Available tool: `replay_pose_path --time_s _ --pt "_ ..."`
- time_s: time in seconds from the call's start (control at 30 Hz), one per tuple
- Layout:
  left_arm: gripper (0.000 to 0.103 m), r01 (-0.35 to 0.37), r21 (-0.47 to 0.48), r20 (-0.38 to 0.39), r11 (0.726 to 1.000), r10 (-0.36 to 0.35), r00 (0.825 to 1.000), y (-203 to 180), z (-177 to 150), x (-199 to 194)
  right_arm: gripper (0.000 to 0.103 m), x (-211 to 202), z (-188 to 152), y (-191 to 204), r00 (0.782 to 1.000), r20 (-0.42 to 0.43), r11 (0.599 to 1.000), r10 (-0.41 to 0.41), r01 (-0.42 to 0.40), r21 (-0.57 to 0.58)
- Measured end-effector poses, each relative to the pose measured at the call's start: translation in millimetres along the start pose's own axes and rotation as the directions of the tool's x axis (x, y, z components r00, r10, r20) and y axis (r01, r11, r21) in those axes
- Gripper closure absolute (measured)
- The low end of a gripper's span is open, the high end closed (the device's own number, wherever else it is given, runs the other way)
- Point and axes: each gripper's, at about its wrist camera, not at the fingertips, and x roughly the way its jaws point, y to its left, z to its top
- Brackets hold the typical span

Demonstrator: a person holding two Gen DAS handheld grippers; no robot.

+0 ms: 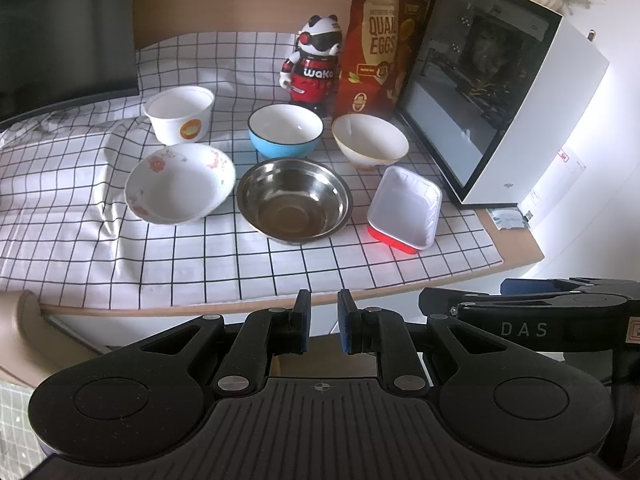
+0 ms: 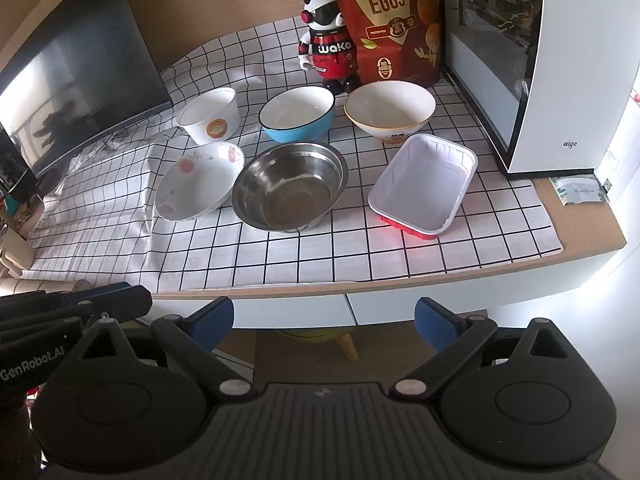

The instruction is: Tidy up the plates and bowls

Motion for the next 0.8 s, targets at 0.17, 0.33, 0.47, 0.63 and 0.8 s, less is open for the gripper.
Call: replay_pose_path --time_s 0.17,0.33,0.47,0.63,0.8 --pt "0.085 0.000 -0.001 0.000 1.000 0.000 1.000 0.2 -0.2 0.5 0.006 0.3 -0.7 0.9 1.000 -0.001 1.000 0.000 0.000 0.001" --pt "0.085 0.003 -0.007 -0.007 1.000 -0.003 1.000 0.8 -0.2 1.1 0.006 -0.1 -1.3 1.7 1.000 0.000 1.000 0.000 0.000 0.001" --pt "0.085 0.002 -0.007 -0.006 1.000 -0.002 1.000 1.1 -0.4 1.1 0.006 0.1 -0.8 1.3 1.000 -0.002 1.000 0.001 -0.001 0.003" --pt "0.085 0.005 -0.007 -0.007 1.000 -0.005 1.000 1.1 -0.4 1.1 0.006 0.1 -0.5 1.5 1.000 -0.001 1.000 0.000 0.000 0.001" --pt "0.085 0.008 -0.011 -0.016 1.000 -0.008 1.000 -1.1 0.9 0.8 0.006 0.3 0.2 -0.6 1.000 -0.002 1.000 -0.002 0.002 0.004"
